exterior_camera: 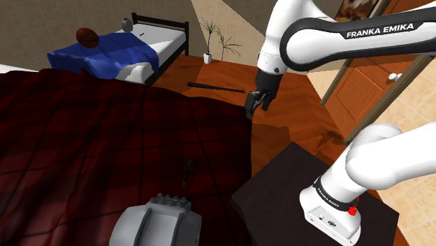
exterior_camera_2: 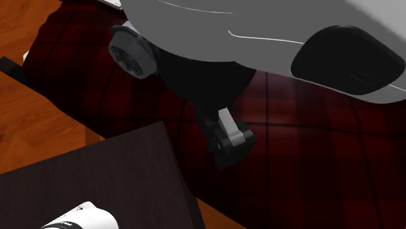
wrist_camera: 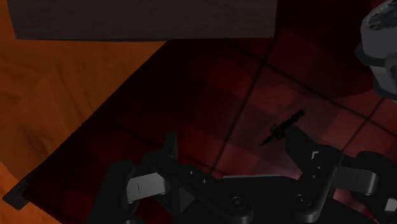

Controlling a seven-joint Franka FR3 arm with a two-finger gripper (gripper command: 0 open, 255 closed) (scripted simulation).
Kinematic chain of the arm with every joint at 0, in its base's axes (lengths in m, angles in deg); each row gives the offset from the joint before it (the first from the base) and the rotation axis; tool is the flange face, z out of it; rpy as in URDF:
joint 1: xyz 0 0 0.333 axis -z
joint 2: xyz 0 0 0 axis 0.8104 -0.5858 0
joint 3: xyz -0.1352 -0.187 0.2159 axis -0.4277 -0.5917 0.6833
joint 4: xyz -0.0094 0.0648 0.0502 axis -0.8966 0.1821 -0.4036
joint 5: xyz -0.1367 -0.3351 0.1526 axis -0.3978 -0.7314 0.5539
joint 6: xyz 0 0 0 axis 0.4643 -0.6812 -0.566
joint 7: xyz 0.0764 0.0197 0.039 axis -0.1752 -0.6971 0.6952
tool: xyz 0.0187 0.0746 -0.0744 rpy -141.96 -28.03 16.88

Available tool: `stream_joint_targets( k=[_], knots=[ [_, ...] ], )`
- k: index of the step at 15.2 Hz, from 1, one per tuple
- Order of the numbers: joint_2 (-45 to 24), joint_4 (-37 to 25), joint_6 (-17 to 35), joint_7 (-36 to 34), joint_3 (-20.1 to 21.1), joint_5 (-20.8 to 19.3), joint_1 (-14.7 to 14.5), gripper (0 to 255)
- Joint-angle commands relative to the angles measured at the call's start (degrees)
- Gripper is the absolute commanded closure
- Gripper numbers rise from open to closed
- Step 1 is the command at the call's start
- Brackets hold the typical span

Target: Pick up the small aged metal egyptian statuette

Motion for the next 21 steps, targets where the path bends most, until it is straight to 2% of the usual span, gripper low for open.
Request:
stream_joint_targets(
  k=[1, 7, 12, 15, 17, 21],
  knots=[
    [-2.5, 1.6, 4.9, -2.1, 1.9, 1.5, -0.5, 0],
    [-13.6, 2.9, 19.1, -7.9, 7.1, 3.8, -1.0, 0],
    [-25.4, 1.3, 30.7, -14.1, 11.4, 2.6, -0.3, 0],
    [-33.2, -0.8, 37.1, -19.2, 13.3, -0.8, 0.4, 0],
    [-38.7, -2.7, 41.0, -23.6, 13.9, -4.7, 0.4, 0],
    [-49.4, -7.6, 47.0, -33.5, 11.5, -14.1, -2.2, 0]
  ],
)
